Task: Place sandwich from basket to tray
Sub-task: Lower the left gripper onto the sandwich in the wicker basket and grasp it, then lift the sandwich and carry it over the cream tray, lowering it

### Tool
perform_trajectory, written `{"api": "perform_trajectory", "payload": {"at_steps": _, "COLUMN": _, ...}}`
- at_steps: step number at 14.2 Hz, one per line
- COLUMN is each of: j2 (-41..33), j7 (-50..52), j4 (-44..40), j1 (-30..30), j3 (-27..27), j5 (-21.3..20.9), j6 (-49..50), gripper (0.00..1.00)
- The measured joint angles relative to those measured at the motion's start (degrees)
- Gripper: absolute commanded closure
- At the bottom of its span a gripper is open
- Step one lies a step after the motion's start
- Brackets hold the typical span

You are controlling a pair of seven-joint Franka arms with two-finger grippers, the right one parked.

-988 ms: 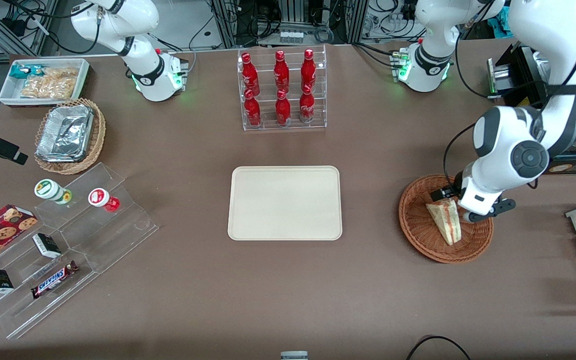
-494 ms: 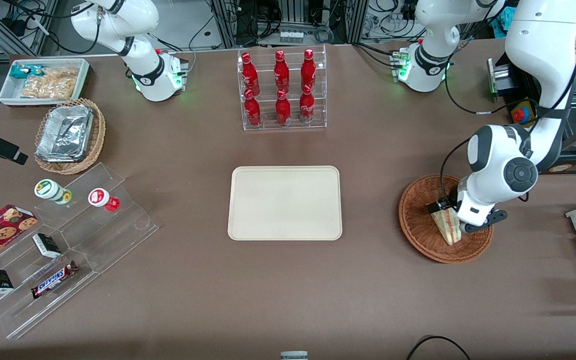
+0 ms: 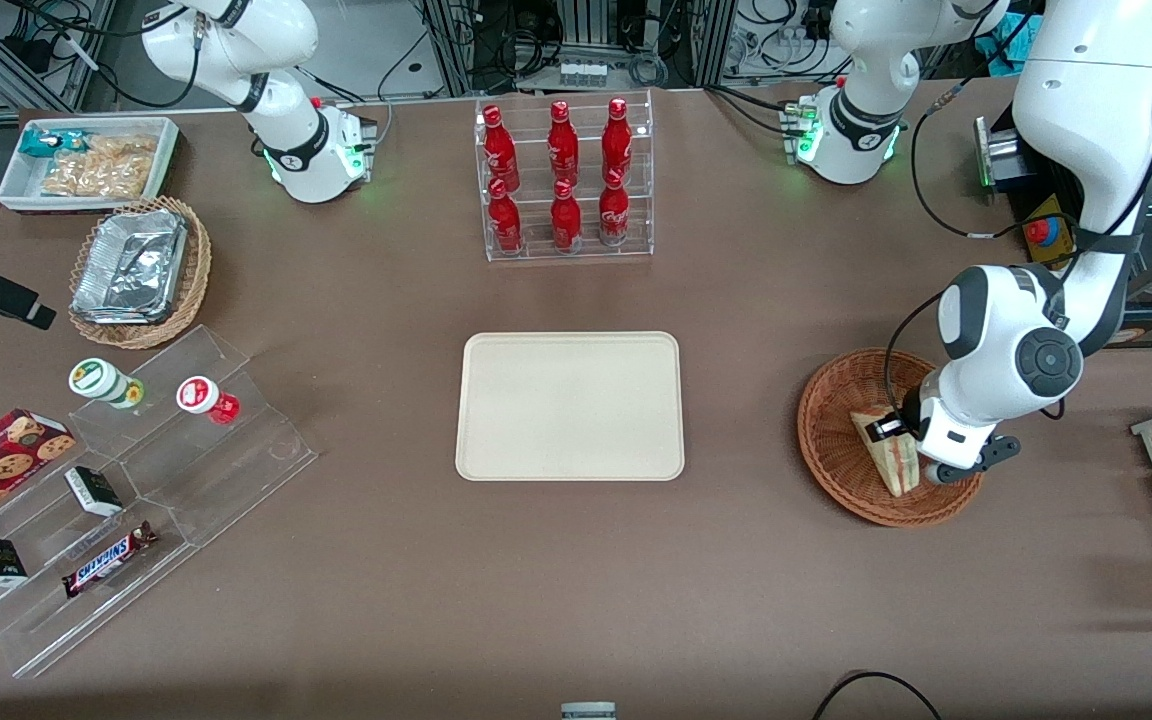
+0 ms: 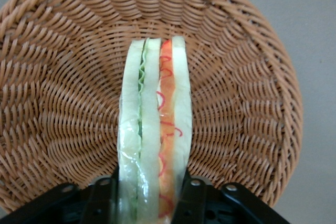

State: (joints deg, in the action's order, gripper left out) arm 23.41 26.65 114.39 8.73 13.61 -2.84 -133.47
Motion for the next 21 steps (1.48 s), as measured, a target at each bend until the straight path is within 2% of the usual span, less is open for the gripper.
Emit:
{"api": "perform_trajectory", "payload": {"at_steps": 2, "j2": -0.22, "j7": -1.37, "j4": -1.78, "j1": -0.26, "j3": 0.78, "j5": 0.0, "j6": 1.03, "gripper": 0.85}}
{"api": "perform_trajectory", "payload": {"at_steps": 5, "j2": -2.02, "j7": -2.54, "j4": -7.83, "j1": -2.48, "j3": 5.1, "j5": 0.0, "j6": 11.41, "gripper": 0.84}}
{"api": "perform_trajectory", "payload": {"at_steps": 7, "j2": -2.99, "j7": -2.96, "j4": -11.96, "j1": -6.14, "j3": 9.25, "j5": 0.06, "j6": 16.86, "gripper": 0.84}}
{"api": "perform_trajectory", "payload": {"at_steps": 9, "j2": -2.3, "j7": -0.25, "j4": -14.61, "j1": -12.7, "j3": 11.83, "j5": 0.09, "j6": 17.77, "gripper": 0.84}}
{"api": "perform_trajectory", "payload": {"at_steps": 11, "j2": 1.0, "j7": 4.49, "j4": -17.61, "j1": -20.74, "j3": 12.05, "j5": 0.08, "j6": 17.69, "gripper": 0.84}}
{"api": "perform_trajectory", "payload": {"at_steps": 14, "j2": 10.84, "j7": 10.97, "j4": -26.76, "j1": -29.66, "j3": 11.54, "j5": -0.31, "j6": 17.21, "gripper": 0.82}}
{"api": "perform_trajectory", "payload": {"at_steps": 16, "j2": 17.75, "j7": 15.9, "j4": -33.25, "j1": -33.64, "j3": 10.25, "j5": -3.89, "j6": 17.1, "gripper": 0.76}}
{"api": "perform_trajectory", "payload": {"at_steps": 17, "j2": 20.76, "j7": 18.26, "j4": -35.74, "j1": -34.9, "j3": 9.84, "j5": -5.99, "j6": 16.69, "gripper": 0.64}}
{"api": "perform_trajectory", "payload": {"at_steps": 18, "j2": 23.22, "j7": 19.76, "j4": -37.64, "j1": -35.52, "j3": 9.69, "j5": -7.22, "j6": 15.58, "gripper": 0.25}}
{"api": "perform_trajectory", "payload": {"at_steps": 19, "j2": 24.9, "j7": 20.28, "j4": -39.01, "j1": -35.67, "j3": 9.68, "j5": -7.59, "j6": 14.76, "gripper": 0.0}}
{"api": "perform_trajectory", "payload": {"at_steps": 21, "j2": 25.93, "j7": 20.37, "j4": -40.57, "j1": -35.62, "j3": 9.45, "j5": -7.91, "j6": 14.47, "gripper": 0.0}}
